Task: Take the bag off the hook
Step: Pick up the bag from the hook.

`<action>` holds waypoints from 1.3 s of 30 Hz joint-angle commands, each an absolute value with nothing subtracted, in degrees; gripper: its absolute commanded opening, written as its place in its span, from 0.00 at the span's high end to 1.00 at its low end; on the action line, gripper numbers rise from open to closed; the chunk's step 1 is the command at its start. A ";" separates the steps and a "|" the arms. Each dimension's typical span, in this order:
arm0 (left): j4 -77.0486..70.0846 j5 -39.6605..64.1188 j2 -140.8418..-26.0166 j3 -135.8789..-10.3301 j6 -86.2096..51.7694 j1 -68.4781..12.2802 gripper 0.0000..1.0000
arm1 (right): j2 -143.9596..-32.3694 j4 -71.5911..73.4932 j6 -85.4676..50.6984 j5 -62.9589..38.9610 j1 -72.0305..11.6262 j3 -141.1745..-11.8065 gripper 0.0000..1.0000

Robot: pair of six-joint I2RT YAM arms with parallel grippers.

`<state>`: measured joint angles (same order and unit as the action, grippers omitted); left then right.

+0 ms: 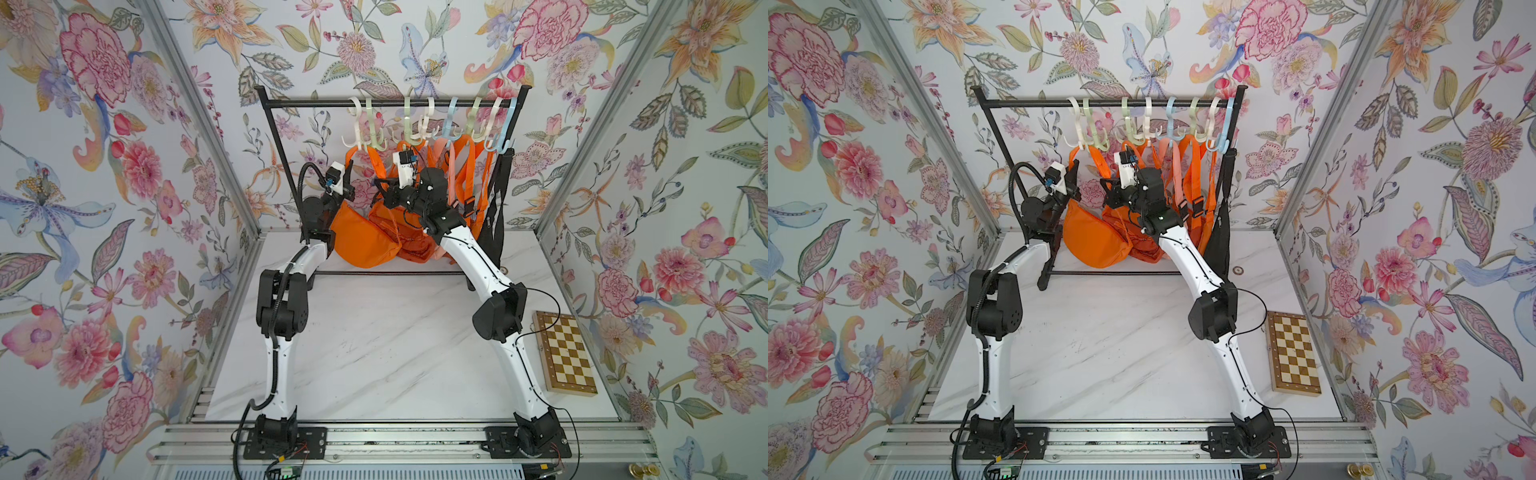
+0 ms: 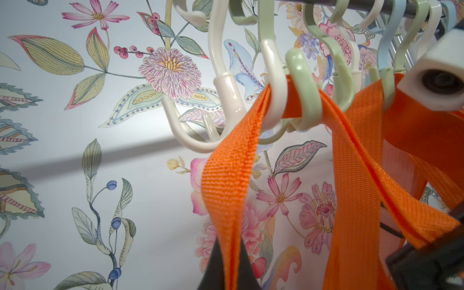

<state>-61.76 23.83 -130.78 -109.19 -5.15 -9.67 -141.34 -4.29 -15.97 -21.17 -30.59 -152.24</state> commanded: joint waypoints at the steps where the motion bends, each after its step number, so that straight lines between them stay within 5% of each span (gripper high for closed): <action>1: -63.81 24.57 -126.97 -107.93 -4.92 -9.78 1.00 | -140.48 -0.74 -16.83 -23.10 -30.67 -152.74 1.00; 23: -55.83 20.60 -117.60 -107.22 -4.32 -9.91 1.00 | -132.45 -2.35 -16.41 -19.71 -31.66 -151.80 1.00; 39: -41.61 16.55 -123.96 -120.25 -3.43 -9.71 1.00 | -138.58 3.00 -23.30 -17.76 -29.56 -153.41 1.00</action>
<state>-43.42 18.00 -122.19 -116.86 -3.86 -9.67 -136.90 -0.34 -20.51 -18.83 -30.63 -152.27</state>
